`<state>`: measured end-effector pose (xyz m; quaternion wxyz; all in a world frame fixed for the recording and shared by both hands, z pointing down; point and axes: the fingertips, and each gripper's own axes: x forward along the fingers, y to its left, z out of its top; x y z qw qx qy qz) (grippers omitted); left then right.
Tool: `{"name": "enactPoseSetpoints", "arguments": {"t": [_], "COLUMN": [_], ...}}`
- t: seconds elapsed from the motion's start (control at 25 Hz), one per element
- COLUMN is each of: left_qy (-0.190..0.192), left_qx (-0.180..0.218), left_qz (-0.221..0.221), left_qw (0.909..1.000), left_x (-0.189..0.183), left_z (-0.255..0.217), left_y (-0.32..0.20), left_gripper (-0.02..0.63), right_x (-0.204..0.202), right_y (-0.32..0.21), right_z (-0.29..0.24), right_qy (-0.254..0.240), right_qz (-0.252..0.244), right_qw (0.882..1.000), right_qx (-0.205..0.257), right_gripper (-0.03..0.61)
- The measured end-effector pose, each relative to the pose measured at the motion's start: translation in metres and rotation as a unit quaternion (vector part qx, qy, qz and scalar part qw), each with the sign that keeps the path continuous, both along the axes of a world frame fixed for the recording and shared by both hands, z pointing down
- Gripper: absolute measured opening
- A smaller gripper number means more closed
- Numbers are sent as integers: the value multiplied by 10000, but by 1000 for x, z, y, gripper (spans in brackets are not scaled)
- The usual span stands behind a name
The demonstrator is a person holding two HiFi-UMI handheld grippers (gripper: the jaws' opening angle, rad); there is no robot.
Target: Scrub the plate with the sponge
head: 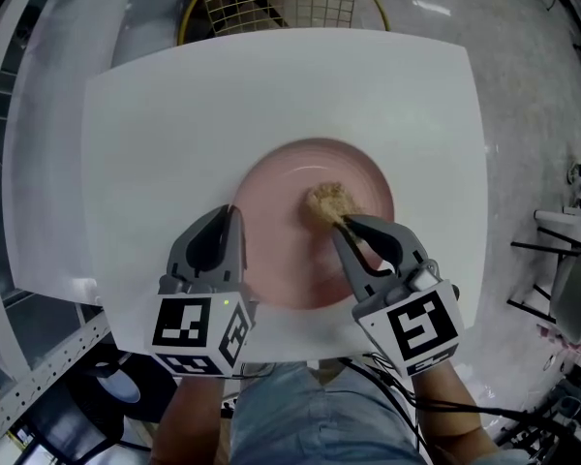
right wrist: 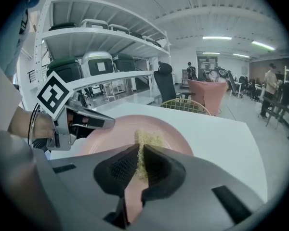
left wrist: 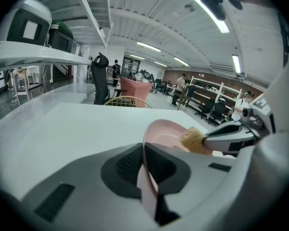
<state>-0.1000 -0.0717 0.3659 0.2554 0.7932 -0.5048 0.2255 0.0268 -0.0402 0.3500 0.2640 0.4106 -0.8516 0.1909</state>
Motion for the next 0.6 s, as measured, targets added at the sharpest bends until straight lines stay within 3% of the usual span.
{"name": "enactPoseSetpoints", "arguments": {"t": [0.6], "left_qy": [-66], "left_qx": [-192], "left_qz": [36], "left_qw": [9998], "left_x": [-14], "left_z": [46], "left_y": [-6], "left_gripper": [23], "right_x": [-13], "right_y": [-12], "right_z": [0], "right_qy": [-82], "right_qz": [127], "right_qw": [9999], "right_qx": [10], "right_gripper": [36]}}
